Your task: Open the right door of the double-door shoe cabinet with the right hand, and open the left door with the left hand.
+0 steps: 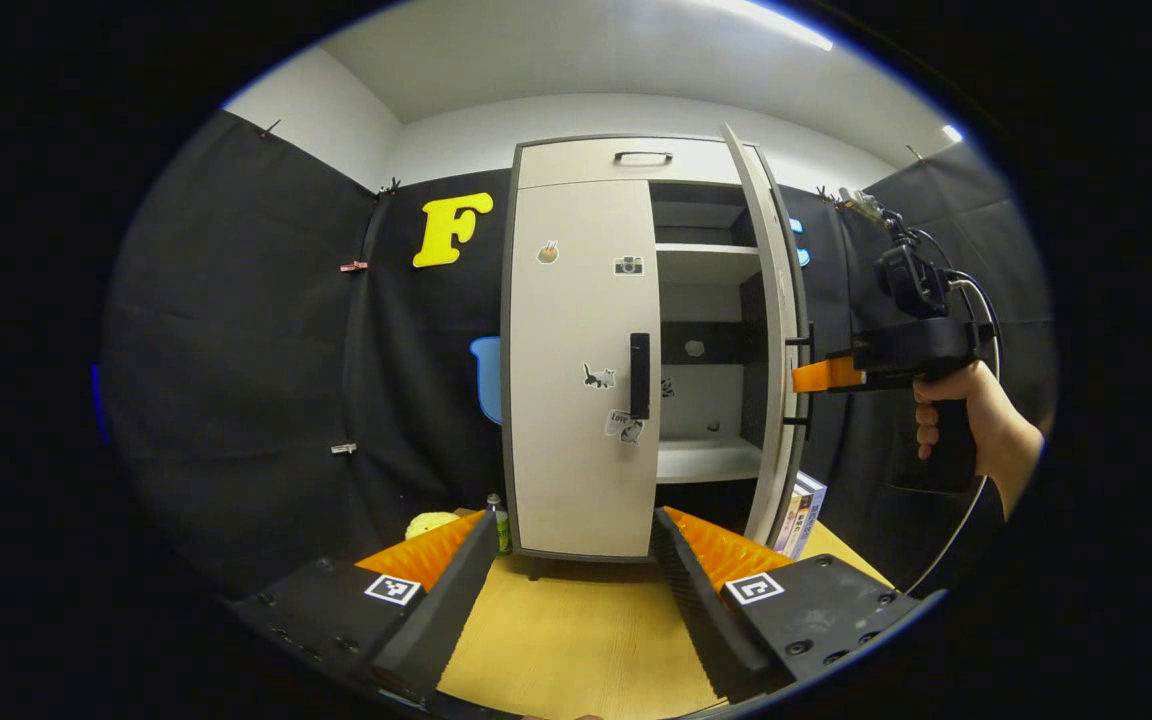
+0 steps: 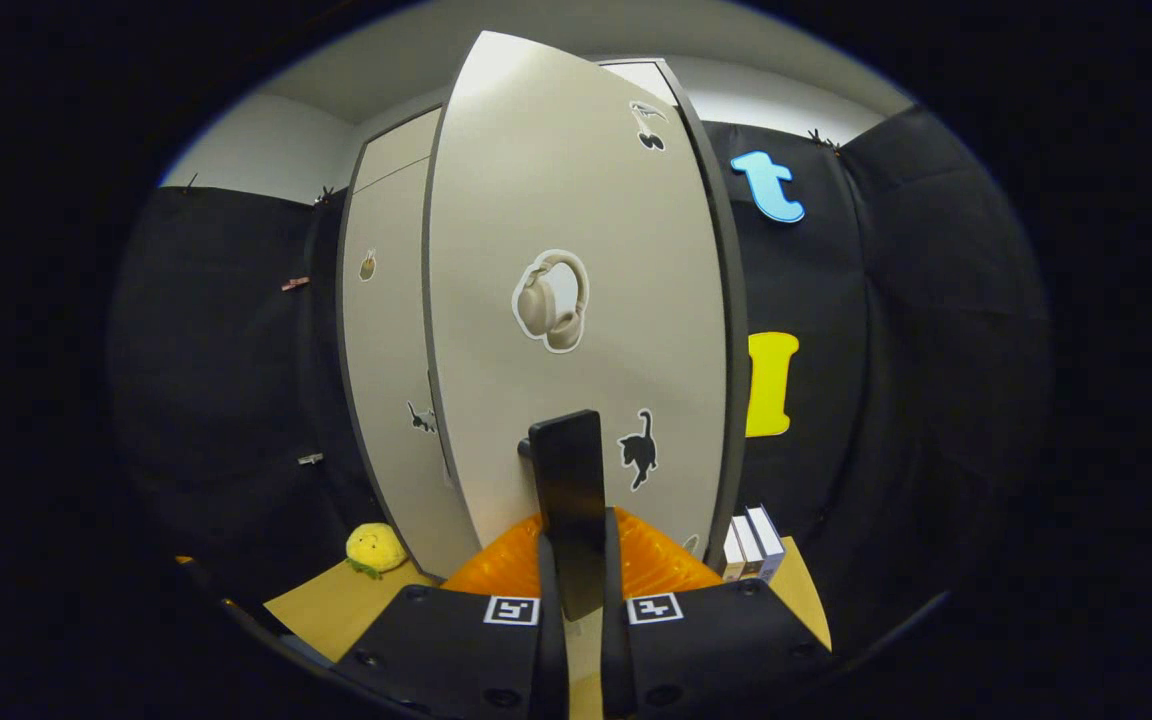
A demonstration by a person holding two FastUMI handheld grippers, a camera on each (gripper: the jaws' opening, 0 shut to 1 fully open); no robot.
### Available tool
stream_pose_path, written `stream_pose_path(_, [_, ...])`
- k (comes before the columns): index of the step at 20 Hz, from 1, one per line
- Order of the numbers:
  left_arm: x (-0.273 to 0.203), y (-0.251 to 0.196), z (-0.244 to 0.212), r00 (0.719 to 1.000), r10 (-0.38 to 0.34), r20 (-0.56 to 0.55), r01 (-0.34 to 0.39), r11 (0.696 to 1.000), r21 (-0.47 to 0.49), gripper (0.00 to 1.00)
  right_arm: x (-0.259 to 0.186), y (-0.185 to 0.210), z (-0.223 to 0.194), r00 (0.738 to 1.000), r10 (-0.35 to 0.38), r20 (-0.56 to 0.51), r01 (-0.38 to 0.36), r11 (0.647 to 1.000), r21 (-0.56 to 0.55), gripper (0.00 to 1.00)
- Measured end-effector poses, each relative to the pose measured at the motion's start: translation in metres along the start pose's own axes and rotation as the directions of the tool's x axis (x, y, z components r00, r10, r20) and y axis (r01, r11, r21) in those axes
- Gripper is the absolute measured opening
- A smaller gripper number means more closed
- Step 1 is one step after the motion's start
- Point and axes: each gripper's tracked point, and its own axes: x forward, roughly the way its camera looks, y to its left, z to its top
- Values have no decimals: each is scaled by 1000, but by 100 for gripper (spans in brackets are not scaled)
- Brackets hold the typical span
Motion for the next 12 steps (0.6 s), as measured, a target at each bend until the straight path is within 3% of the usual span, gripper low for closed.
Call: stream_pose_path(12, [-13, -24, 12, 999, -42, 17, 42, 998, -53, 95, -17, -61, 6, 983, -181, -3, 181, 983, 38, 15])
